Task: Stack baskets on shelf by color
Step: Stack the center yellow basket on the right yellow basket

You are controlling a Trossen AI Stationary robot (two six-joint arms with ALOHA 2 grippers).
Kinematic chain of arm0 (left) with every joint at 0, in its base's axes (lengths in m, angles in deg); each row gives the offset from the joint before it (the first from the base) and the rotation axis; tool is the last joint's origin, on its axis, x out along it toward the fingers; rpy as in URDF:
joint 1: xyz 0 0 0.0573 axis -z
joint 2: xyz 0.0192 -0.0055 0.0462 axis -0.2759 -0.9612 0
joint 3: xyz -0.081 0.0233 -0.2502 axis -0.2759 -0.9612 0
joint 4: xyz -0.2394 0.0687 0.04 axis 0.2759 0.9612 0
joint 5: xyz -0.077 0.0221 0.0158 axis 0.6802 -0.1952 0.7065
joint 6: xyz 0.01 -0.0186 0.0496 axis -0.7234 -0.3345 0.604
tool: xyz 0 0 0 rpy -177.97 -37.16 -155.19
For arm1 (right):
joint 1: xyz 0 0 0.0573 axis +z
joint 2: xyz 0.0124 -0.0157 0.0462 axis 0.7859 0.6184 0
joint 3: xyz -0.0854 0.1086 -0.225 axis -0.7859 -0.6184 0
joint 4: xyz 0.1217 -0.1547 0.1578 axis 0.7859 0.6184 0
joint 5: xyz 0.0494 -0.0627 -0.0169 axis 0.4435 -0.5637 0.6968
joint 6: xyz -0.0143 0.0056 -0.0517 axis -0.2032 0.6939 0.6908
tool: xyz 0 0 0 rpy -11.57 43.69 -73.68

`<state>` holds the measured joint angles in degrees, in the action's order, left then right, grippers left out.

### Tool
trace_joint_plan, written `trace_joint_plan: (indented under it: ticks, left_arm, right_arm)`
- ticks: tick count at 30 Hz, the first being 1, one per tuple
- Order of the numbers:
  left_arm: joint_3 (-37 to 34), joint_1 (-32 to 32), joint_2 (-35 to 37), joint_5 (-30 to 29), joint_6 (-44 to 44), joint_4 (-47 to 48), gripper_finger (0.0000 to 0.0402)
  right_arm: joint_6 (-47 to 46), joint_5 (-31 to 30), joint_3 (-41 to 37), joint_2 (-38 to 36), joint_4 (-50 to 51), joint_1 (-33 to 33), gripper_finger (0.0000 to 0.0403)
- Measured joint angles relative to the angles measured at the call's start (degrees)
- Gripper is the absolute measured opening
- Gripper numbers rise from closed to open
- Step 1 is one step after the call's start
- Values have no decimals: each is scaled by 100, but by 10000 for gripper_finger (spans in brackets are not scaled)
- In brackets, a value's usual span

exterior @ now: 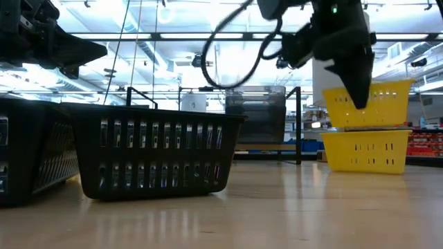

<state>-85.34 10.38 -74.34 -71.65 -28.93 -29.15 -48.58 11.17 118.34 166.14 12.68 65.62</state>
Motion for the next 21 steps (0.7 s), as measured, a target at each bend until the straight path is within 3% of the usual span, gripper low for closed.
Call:
trace_joint_plan:
  ticks: [14, 21]
  left_arm:
    - [0, 0, 0, 0, -1, 0, 37]
    - [-2, -2, -2, 0, -2, 0, 34]
  right_arm:
    - [250, 164, -526, -2, -1294, -89, 20]
    - [316, 381, -538, -2, -1775, -85, 55]
